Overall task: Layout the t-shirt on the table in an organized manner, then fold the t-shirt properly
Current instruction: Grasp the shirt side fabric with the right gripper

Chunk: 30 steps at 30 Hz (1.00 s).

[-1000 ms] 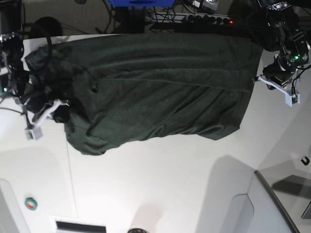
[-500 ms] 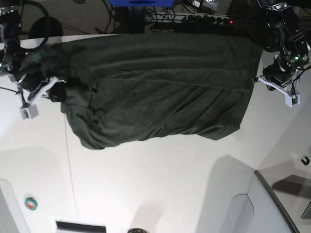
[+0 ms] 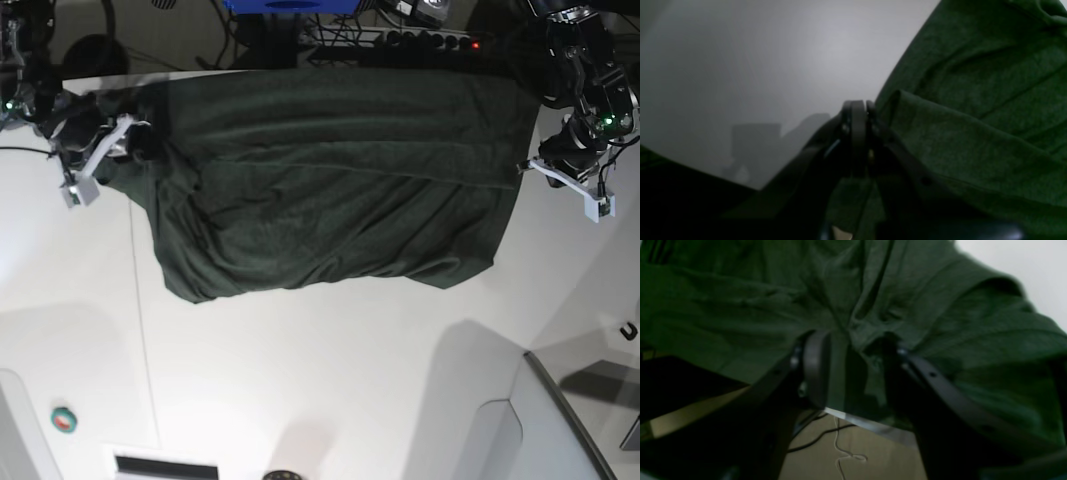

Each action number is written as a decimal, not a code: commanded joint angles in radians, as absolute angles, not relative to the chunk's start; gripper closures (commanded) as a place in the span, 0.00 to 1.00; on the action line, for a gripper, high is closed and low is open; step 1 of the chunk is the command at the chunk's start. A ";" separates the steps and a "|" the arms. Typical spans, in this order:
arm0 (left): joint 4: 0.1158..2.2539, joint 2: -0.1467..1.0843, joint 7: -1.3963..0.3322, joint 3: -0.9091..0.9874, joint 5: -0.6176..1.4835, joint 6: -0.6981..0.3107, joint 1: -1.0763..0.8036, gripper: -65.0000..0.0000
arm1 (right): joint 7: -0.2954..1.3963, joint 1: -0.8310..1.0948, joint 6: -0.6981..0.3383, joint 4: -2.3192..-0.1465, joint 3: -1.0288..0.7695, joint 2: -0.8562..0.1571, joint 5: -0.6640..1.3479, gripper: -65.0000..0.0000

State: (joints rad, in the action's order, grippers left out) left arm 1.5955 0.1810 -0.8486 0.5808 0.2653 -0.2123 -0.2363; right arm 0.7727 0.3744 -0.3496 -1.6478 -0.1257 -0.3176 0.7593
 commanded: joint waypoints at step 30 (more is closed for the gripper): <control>1.610 0.197 -0.828 0.674 0.269 -0.214 -0.274 1.00 | 0.636 -0.455 -0.360 -0.802 0.246 -0.243 0.507 0.81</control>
State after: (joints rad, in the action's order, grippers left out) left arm 1.5955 0.1829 -0.8452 0.6712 0.2653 -0.2127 -0.2749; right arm 0.6521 -0.4255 -0.3500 -0.7898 0.2531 -0.2398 0.4946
